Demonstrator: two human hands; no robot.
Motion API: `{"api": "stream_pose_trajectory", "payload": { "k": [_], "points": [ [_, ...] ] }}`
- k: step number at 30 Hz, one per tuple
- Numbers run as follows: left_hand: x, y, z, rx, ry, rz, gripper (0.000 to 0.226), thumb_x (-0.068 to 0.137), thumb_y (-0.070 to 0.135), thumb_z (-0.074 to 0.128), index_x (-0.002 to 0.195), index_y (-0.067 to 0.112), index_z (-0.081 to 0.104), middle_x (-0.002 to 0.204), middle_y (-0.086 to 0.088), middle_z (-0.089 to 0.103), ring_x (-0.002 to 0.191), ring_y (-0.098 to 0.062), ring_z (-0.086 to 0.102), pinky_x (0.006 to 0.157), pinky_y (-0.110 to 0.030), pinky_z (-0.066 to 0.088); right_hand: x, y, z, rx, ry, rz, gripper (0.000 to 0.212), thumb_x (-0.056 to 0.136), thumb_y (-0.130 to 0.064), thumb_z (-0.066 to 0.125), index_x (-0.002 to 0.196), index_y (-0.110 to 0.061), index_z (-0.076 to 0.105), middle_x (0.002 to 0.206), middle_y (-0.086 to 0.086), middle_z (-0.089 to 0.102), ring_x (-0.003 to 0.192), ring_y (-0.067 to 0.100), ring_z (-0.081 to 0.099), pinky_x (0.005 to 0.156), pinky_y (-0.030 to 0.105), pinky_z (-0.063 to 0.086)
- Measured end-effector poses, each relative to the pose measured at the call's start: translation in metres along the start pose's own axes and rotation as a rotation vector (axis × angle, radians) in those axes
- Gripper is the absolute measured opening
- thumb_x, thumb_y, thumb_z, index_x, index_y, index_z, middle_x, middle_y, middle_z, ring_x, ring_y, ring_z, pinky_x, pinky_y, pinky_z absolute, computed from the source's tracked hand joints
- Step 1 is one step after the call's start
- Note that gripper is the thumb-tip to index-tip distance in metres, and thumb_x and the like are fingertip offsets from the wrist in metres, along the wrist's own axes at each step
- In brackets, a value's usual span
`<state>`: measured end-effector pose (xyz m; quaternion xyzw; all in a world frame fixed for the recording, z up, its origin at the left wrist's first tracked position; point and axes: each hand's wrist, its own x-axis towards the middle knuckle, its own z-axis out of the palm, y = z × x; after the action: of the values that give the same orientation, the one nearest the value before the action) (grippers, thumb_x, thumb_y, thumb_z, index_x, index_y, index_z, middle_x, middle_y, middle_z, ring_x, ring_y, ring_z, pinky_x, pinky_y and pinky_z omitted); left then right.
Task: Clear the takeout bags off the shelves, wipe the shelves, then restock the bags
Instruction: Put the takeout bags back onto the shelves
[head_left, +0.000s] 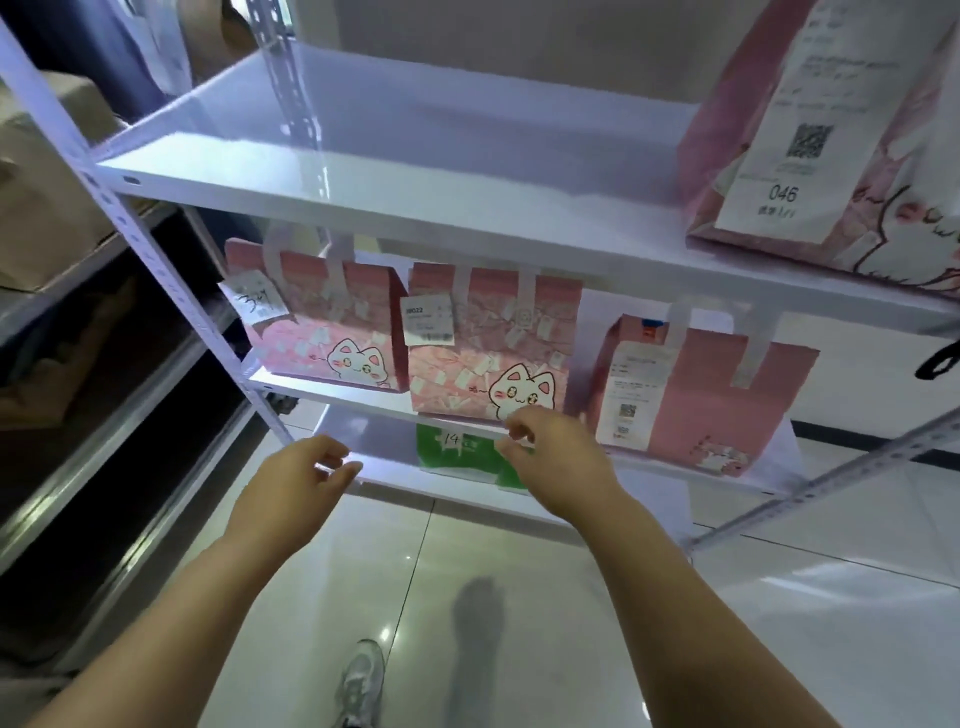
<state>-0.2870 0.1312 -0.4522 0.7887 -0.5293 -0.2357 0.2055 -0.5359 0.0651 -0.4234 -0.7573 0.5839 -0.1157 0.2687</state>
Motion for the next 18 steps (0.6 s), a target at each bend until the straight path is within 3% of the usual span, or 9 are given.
{"api": "stream_pose_trajectory", "payload": {
  "k": [2,9,12,15,18],
  "points": [
    [0.012,-0.024,-0.017,0.019,-0.003,-0.030,0.016,0.087,0.036,0.061,0.097,0.024,0.063,0.095,0.008,0.066,0.083,-0.011,0.063,0.065,-0.030,0.048,0.014,-0.023,0.016,0.011,-0.021,-0.015,0.023,0.091,-0.030,0.055,0.111,-0.020,0.060,0.109,0.000,0.063,0.095,0.018,0.056,0.082,0.034,0.047],
    [0.073,-0.080,-0.068,0.051,-0.010,-0.026,0.016,0.087,0.036,0.060,0.097,0.024,0.063,0.092,0.009,0.063,0.079,-0.011,0.060,0.071,-0.030,0.048,0.065,-0.085,0.062,0.026,-0.049,0.077,0.022,0.089,-0.032,0.057,0.107,-0.020,0.059,0.103,-0.001,0.062,0.091,0.019,0.055,0.079,0.035,0.049],
    [0.107,-0.100,-0.085,0.047,-0.020,0.002,0.016,0.086,0.034,0.061,0.096,0.021,0.064,0.093,0.006,0.065,0.081,-0.014,0.061,0.068,-0.029,0.044,0.091,-0.106,0.078,0.032,-0.059,0.134,0.028,0.089,-0.032,0.056,0.114,-0.020,0.058,0.106,-0.002,0.062,0.095,0.020,0.057,0.082,0.035,0.049],
    [0.140,-0.113,-0.094,0.041,-0.029,0.039,0.022,0.086,0.030,0.063,0.102,0.016,0.064,0.096,0.001,0.064,0.079,-0.015,0.058,0.068,-0.026,0.040,0.117,-0.121,0.090,0.020,-0.038,0.184,0.034,0.089,-0.032,0.057,0.120,-0.019,0.055,0.108,-0.001,0.062,0.095,0.020,0.057,0.081,0.033,0.048],
    [0.171,-0.119,-0.099,0.007,-0.030,0.075,0.036,0.086,0.026,0.063,0.119,0.013,0.058,0.111,-0.006,0.062,0.087,-0.019,0.059,0.076,-0.028,0.043,0.142,-0.131,0.096,0.029,-0.013,0.223,0.046,0.090,-0.031,0.058,0.132,-0.018,0.047,0.116,0.000,0.060,0.103,0.021,0.057,0.087,0.036,0.048]
  ]
}}
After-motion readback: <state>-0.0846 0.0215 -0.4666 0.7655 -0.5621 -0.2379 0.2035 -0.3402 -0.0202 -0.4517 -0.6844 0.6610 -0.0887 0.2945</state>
